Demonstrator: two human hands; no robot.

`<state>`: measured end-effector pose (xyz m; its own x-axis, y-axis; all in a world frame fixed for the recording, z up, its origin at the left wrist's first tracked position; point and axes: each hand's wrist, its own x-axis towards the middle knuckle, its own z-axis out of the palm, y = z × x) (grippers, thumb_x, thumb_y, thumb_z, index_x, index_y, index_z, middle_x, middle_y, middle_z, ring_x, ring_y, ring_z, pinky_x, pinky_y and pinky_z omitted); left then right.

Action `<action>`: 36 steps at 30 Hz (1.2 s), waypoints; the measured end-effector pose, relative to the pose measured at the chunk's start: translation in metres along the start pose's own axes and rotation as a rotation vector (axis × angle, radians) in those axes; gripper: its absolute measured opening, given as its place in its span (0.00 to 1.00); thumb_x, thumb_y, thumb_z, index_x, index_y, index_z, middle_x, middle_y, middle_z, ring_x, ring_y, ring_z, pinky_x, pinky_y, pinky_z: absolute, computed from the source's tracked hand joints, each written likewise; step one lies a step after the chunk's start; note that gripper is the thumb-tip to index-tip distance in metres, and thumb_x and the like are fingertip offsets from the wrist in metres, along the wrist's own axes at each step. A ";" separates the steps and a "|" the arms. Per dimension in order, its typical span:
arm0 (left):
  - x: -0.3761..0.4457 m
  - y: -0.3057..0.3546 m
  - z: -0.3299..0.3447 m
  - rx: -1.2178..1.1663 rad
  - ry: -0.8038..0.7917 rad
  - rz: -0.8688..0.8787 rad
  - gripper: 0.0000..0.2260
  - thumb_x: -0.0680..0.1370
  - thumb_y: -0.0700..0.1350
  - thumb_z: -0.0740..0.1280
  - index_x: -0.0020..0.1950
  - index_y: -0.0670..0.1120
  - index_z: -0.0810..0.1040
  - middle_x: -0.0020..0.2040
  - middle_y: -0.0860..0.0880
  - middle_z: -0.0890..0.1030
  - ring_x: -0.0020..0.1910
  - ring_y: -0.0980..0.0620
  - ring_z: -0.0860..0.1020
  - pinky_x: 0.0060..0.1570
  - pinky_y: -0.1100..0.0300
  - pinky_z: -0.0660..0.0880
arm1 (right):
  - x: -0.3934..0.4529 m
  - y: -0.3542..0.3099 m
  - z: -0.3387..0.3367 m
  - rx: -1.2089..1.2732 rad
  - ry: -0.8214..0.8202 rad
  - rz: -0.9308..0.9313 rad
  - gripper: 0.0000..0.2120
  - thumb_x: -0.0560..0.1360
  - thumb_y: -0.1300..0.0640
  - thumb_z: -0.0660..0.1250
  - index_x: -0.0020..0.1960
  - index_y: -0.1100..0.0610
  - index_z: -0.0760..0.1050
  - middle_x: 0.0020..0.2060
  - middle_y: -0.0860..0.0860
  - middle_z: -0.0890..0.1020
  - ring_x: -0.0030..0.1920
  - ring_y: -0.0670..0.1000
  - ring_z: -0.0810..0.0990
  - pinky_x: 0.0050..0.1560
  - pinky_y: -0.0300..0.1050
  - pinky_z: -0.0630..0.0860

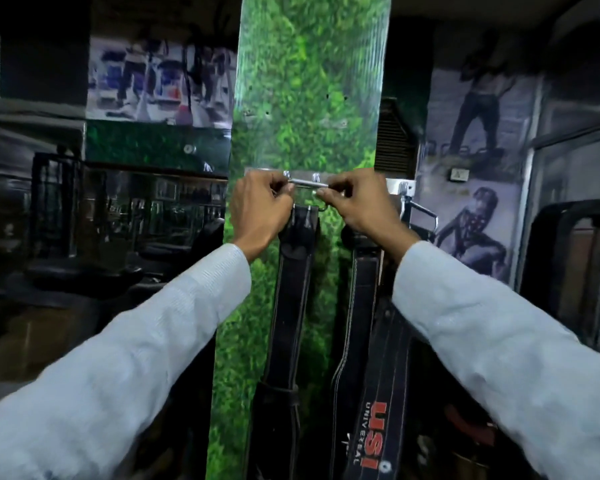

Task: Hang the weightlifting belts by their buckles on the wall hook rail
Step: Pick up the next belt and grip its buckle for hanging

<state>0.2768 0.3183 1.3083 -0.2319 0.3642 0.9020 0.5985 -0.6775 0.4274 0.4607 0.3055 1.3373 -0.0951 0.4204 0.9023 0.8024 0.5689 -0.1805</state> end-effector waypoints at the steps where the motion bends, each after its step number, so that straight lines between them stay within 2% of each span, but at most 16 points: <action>1: 0.007 0.001 0.003 0.046 -0.006 0.016 0.08 0.75 0.49 0.71 0.52 0.52 0.88 0.42 0.47 0.88 0.43 0.46 0.85 0.39 0.57 0.76 | 0.009 0.001 0.003 -0.014 0.008 0.020 0.09 0.74 0.47 0.77 0.50 0.50 0.87 0.32 0.43 0.83 0.37 0.43 0.81 0.40 0.47 0.78; 4: 0.024 0.008 0.016 0.193 -0.079 0.078 0.09 0.74 0.48 0.71 0.52 0.51 0.88 0.44 0.44 0.88 0.47 0.42 0.84 0.46 0.55 0.75 | 0.030 0.011 0.005 -0.062 0.017 0.068 0.10 0.70 0.51 0.80 0.51 0.49 0.87 0.39 0.45 0.87 0.43 0.47 0.86 0.47 0.51 0.84; 7: 0.036 0.016 0.032 0.251 -0.181 0.129 0.10 0.71 0.46 0.71 0.50 0.51 0.88 0.43 0.45 0.87 0.49 0.41 0.82 0.57 0.49 0.76 | 0.038 0.027 -0.001 -0.121 0.016 0.146 0.10 0.69 0.51 0.82 0.49 0.48 0.87 0.38 0.44 0.86 0.44 0.47 0.86 0.45 0.46 0.83; 10: 0.045 0.017 0.046 0.205 -0.209 0.099 0.09 0.72 0.46 0.71 0.50 0.51 0.88 0.44 0.46 0.88 0.50 0.42 0.82 0.61 0.44 0.74 | 0.038 0.038 -0.004 -0.101 0.058 0.178 0.11 0.67 0.48 0.82 0.49 0.46 0.87 0.40 0.44 0.88 0.43 0.46 0.86 0.45 0.47 0.83; 12: 0.050 0.013 0.053 0.181 -0.202 0.098 0.08 0.73 0.47 0.72 0.50 0.51 0.88 0.45 0.47 0.88 0.51 0.43 0.82 0.65 0.44 0.70 | 0.037 0.036 -0.007 -0.145 0.087 0.162 0.11 0.69 0.48 0.81 0.50 0.45 0.88 0.43 0.44 0.88 0.45 0.46 0.85 0.43 0.44 0.80; 17: 0.052 0.016 0.060 0.198 -0.257 0.115 0.08 0.74 0.47 0.74 0.53 0.51 0.88 0.47 0.48 0.87 0.56 0.44 0.79 0.62 0.48 0.65 | 0.038 0.041 -0.004 -0.174 0.105 0.237 0.09 0.70 0.48 0.81 0.49 0.46 0.88 0.44 0.44 0.89 0.44 0.46 0.84 0.39 0.40 0.71; 20: 0.046 0.015 0.064 0.126 -0.269 0.031 0.11 0.73 0.48 0.78 0.55 0.51 0.87 0.51 0.49 0.88 0.55 0.46 0.82 0.63 0.48 0.73 | 0.034 0.045 0.000 -0.150 0.110 0.274 0.07 0.71 0.48 0.80 0.48 0.47 0.88 0.41 0.46 0.87 0.44 0.48 0.83 0.43 0.42 0.73; 23: 0.040 0.008 0.067 0.093 -0.290 0.045 0.13 0.69 0.49 0.81 0.52 0.50 0.88 0.46 0.50 0.88 0.48 0.50 0.83 0.60 0.46 0.77 | 0.029 0.051 0.000 -0.133 0.069 0.265 0.06 0.72 0.49 0.79 0.47 0.48 0.88 0.39 0.46 0.85 0.44 0.49 0.84 0.45 0.44 0.77; 25: 0.037 0.004 0.068 0.102 -0.291 0.052 0.12 0.67 0.49 0.81 0.48 0.50 0.87 0.42 0.51 0.88 0.48 0.49 0.84 0.61 0.46 0.74 | 0.025 0.055 0.000 -0.128 0.039 0.255 0.04 0.72 0.51 0.79 0.47 0.47 0.88 0.42 0.47 0.87 0.45 0.51 0.85 0.48 0.49 0.82; 27: 0.035 0.002 0.069 0.092 -0.278 0.043 0.09 0.67 0.48 0.81 0.44 0.50 0.85 0.40 0.52 0.87 0.49 0.48 0.83 0.60 0.49 0.71 | 0.019 0.055 -0.001 -0.155 0.028 0.226 0.07 0.72 0.52 0.79 0.50 0.45 0.87 0.47 0.49 0.87 0.50 0.54 0.84 0.54 0.54 0.82; 31: 0.026 0.003 0.073 0.131 -0.223 0.073 0.06 0.70 0.46 0.78 0.44 0.50 0.84 0.43 0.51 0.86 0.54 0.46 0.80 0.55 0.50 0.65 | -0.003 0.049 -0.003 -0.325 -0.018 0.104 0.16 0.74 0.53 0.76 0.62 0.47 0.83 0.62 0.51 0.82 0.66 0.56 0.74 0.71 0.58 0.69; 33: 0.020 0.002 0.073 0.166 -0.205 0.075 0.07 0.70 0.45 0.77 0.46 0.51 0.83 0.44 0.51 0.85 0.56 0.45 0.77 0.57 0.48 0.63 | -0.017 0.045 -0.002 -0.341 0.043 0.046 0.16 0.75 0.55 0.75 0.62 0.49 0.83 0.62 0.50 0.80 0.67 0.55 0.73 0.72 0.58 0.67; 36: 0.009 0.002 0.072 0.225 -0.185 0.112 0.10 0.71 0.47 0.77 0.49 0.53 0.80 0.48 0.51 0.84 0.59 0.45 0.75 0.56 0.48 0.61 | -0.035 0.051 -0.003 -0.243 0.181 0.040 0.12 0.75 0.59 0.72 0.58 0.51 0.84 0.55 0.50 0.80 0.62 0.55 0.74 0.67 0.56 0.72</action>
<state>0.3314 0.3666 1.3133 -0.0241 0.4197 0.9073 0.7722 -0.5686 0.2835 0.5064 0.3179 1.2982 0.0285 0.2944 0.9552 0.9228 0.3597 -0.1384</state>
